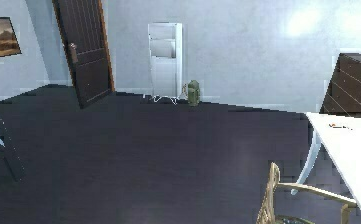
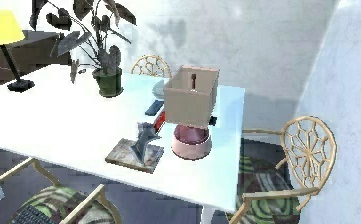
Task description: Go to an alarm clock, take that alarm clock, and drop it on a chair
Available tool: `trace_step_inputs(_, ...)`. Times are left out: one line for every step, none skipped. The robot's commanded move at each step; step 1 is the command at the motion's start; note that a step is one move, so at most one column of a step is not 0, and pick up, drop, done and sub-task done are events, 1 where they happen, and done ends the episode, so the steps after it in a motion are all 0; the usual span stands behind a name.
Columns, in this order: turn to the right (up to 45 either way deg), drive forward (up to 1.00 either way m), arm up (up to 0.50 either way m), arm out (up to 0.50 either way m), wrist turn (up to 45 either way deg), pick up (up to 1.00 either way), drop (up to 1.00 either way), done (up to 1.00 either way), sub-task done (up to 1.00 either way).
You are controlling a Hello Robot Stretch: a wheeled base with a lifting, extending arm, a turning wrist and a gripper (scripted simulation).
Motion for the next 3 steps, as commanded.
trace_step_inputs(0.0, 0.00, 0.36, 0.00, 0.0, 0.00, 0.00, 0.00, 0.00)
trace_step_inputs(0.0, 0.00, 0.00, 0.50, 0.0, 0.00, 0.00, 0.00, 0.00)
trace_step_inputs(0.0, 0.00, 0.00, 0.00, 45.0, 0.00, 0.00, 0.00, 0.00)
